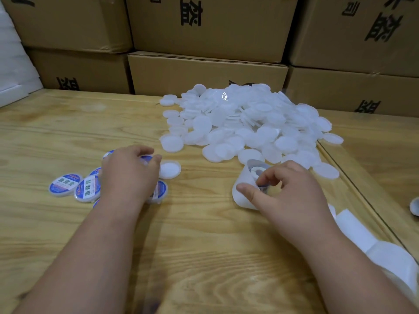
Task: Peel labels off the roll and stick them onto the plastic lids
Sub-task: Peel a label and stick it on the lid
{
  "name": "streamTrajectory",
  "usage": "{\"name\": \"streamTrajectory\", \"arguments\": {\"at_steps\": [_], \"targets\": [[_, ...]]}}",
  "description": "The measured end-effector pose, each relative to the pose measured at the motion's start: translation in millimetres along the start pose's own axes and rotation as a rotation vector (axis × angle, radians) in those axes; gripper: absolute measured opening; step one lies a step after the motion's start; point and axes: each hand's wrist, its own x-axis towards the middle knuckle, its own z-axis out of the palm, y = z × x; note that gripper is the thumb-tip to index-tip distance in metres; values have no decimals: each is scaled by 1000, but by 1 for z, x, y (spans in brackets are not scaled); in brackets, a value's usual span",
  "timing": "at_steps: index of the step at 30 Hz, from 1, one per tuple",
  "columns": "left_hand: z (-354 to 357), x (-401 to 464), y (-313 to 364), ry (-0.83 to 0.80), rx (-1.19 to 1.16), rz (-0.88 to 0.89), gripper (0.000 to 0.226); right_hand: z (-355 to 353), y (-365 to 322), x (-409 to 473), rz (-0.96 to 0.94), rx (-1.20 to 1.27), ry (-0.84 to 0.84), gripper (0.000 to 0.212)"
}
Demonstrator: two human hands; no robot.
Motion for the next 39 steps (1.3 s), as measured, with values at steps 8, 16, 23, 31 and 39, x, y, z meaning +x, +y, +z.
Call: {"name": "streamTrajectory", "arguments": {"at_steps": [8, 16, 23, 31, 39], "targets": [[26, -54, 50, -162, -259, 587, 54, -3, -2, -1, 2, -80, -59, 22], [61, -70, 69, -396, -121, 806, 54, -1, 5, -5, -34, -11, -122, 19], [78, -64, 70, -340, -80, 761, 41, -23, 18, -2, 79, -83, -193, 16], [95, -52, 79, -299, -96, 713, 36, -62, 29, -11, 169, -251, -238, 18], [102, -44, 86, -338, -76, 686, 41, -102, 46, -23, 311, -500, -330, 18]]}}
